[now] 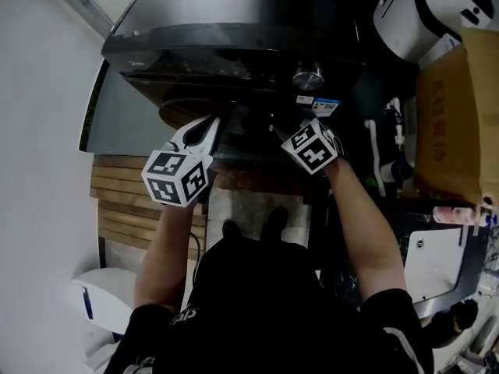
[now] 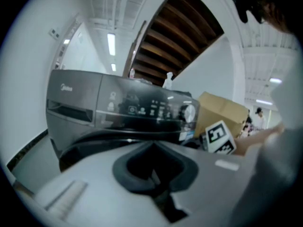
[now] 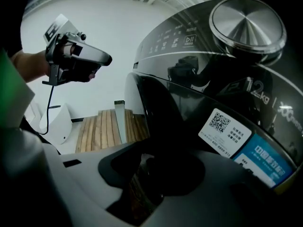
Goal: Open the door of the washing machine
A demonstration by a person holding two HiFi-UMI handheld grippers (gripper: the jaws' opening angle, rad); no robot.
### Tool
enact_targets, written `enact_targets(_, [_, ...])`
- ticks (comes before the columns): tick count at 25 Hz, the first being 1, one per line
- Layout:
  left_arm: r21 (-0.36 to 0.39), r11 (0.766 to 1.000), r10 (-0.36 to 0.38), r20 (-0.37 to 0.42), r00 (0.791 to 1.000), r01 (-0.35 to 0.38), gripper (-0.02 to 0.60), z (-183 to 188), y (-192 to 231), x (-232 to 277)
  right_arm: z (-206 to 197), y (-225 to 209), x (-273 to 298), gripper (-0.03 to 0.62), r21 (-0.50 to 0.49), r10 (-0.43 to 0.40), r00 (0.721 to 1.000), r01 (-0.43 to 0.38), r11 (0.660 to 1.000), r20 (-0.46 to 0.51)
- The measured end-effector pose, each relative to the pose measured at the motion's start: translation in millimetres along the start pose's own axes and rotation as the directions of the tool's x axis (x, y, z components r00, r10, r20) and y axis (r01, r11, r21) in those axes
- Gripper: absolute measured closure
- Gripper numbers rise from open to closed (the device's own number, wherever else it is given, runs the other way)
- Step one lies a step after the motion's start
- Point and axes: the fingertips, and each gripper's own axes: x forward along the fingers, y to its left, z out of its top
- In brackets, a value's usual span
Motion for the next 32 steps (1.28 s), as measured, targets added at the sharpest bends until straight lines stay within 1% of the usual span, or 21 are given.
enact_targets(3, [0.003,1.000,-0.027,-0.032,0.999,0.027,0.572,-14.4,-13.7,-6.4,-2.6,2.2,-0.4,0.465,0.021,0.009,1.000,-0.010,1.000,0.022])
enact_targets(5, [0.013,0.999,-0.040,-0.051,0.998,0.041,0.572,-22.4,-16.5,-14.7,-2.9,2.3,-0.4,0.462,0.026,-0.005,1.000,0.004,1.000,0.028])
enact_targets(11, [0.012,0.999,-0.029,-0.084,0.996,0.030,0.573,-43.7,1.3,-42.8,-2.0,0.0,-0.4,0.450,0.039,-0.069,0.997,0.068,0.997,0.026])
enact_targets(14, [0.019,0.999,-0.031,-0.094,0.995,0.033,0.572,-51.1,7.6,-54.8,-2.3,-1.1,-0.5,0.454,0.056,-0.080,0.997,0.079,0.995,0.017])
enact_targets(16, [0.007,1.000,-0.020,-0.094,0.995,0.021,0.572,-57.3,12.8,-63.8,-3.3,2.2,-1.9,0.453,0.070,-0.078,0.997,0.077,0.995,0.001])
enact_targets(18, [-0.008,1.000,-0.001,-0.084,0.996,0.001,0.574,-61.4,19.7,-72.8,-6.2,20.3,-8.3,0.462,0.090,-0.034,0.999,0.034,0.995,0.007])
enact_targets(20, [-0.022,1.000,0.019,-0.055,0.998,-0.020,0.573,-59.6,27.9,-80.7,-9.5,52.3,-17.8,0.471,0.128,0.007,0.998,-0.015,0.992,0.061])
enact_targets(21, [-0.026,0.999,0.028,-0.043,0.999,-0.029,0.573,-58.1,31.1,-84.4,-10.3,68.1,-21.7,0.468,0.143,0.000,0.996,-0.013,0.990,0.090])
enact_targets(23, [-0.023,0.999,0.033,-0.032,0.999,-0.034,0.572,-57.2,31.4,-91.0,-11.2,89.5,-28.1,0.467,0.169,-0.058,0.992,0.038,0.985,0.113])
enact_targets(26, [-0.011,1.000,0.017,-0.027,1.000,-0.017,0.572,-59.1,24.4,-101.3,-11.1,101.1,-32.9,0.468,0.216,-0.139,0.985,0.114,0.970,0.106])
enact_targets(29, [0.003,1.000,0.004,-0.033,0.999,-0.004,0.569,-65.1,18.6,-113.2,-12.5,115.9,-35.2,0.468,0.248,-0.164,0.983,0.137,0.959,0.089])
enact_targets(32, [-0.003,1.000,0.001,-0.020,1.000,-0.001,0.568,-66.1,15.4,-126.6,-12.2,131.7,-37.8,0.468,0.276,-0.180,0.981,0.154,0.949,0.072])
